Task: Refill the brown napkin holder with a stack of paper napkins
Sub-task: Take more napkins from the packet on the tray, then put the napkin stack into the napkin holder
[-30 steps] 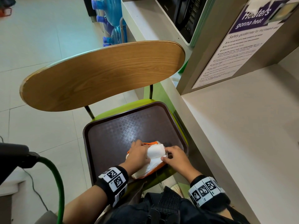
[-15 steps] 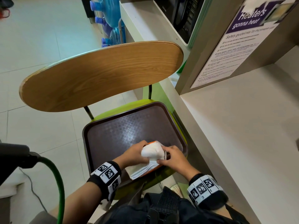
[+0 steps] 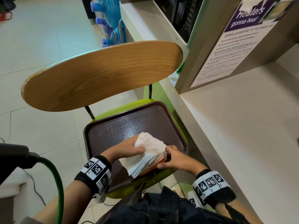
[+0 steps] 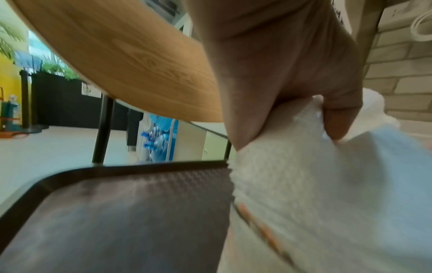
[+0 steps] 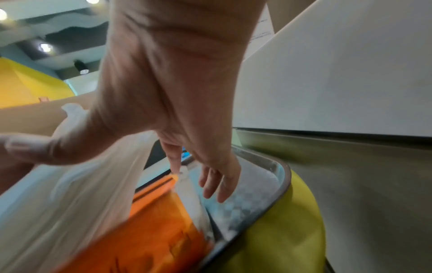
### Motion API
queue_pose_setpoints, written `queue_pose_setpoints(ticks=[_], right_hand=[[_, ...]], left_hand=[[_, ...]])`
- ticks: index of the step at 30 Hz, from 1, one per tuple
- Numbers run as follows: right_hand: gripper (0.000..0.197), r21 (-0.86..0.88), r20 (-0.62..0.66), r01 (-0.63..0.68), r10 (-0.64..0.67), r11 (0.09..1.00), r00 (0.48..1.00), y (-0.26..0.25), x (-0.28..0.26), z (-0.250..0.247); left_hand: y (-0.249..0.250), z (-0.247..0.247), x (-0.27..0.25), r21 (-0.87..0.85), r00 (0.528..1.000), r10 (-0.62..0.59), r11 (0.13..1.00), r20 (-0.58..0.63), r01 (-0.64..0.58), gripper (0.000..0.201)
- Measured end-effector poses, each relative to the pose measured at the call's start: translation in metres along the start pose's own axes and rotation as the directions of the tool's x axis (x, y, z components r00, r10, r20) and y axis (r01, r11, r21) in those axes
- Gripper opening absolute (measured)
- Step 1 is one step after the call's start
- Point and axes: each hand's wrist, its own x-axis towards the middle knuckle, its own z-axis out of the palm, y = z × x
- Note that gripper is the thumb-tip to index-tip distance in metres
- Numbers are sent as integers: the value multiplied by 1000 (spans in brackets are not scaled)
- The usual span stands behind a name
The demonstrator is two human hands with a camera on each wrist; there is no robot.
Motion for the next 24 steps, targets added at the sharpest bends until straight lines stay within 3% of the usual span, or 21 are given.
queue_pose_setpoints(ticks=[4, 7, 10, 12, 16, 19, 21, 24], right_hand=[[110, 162, -240, 197, -155, 967, 958, -21, -19, -12], [85, 138, -332, 314, -255, 939, 908, -49, -35, -19], [49, 68, -387, 298, -250, 952, 887, -68, -54, -34], [41, 81, -428, 275, -215, 958, 878, -67, -70, -49], [45, 258, -552, 300, -114, 919, 826, -44, -111, -82], [50, 423, -666, 376, 1, 824, 746, -19, -143, -101], [41, 487, -733, 443, 76, 752, 676, 1, -161, -111], [30, 531, -807, 557, 181, 639, 562, 32, -184, -122]], left_hand=[[26, -9, -10, 127, 997, 72, 990, -31, -68, 43], [56, -7, -12, 205, 984, 179, 963, 7, -176, 41], [89, -5, -7, 233, 972, 236, 944, 15, -233, 45], [110, -4, -2, 233, 967, 254, 939, 21, -252, 43], [149, 7, 15, 121, 951, 303, 943, 60, -309, 47], [177, 21, 34, -5, 943, 307, 951, 129, -309, 50], [195, 35, 47, -105, 937, 310, 950, 163, -296, 56], [220, 65, 67, -282, 939, 326, 916, 111, -285, 61]])
